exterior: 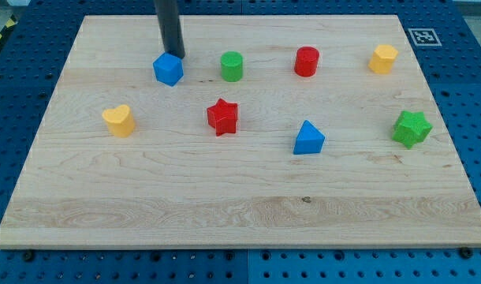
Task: Move the blue cube to the center
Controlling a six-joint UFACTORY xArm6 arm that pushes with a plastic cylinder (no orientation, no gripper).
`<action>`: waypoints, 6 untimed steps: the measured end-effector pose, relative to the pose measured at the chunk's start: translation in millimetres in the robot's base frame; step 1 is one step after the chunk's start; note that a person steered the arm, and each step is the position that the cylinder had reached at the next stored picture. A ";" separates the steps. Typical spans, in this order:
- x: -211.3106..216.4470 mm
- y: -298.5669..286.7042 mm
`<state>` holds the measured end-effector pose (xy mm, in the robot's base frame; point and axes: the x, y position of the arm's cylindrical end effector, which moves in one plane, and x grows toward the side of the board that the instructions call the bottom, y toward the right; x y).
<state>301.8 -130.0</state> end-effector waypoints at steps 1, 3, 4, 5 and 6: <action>6.6 -31.6; 59.6 47.6; 70.2 103.7; 92.2 143.1; 116.3 186.4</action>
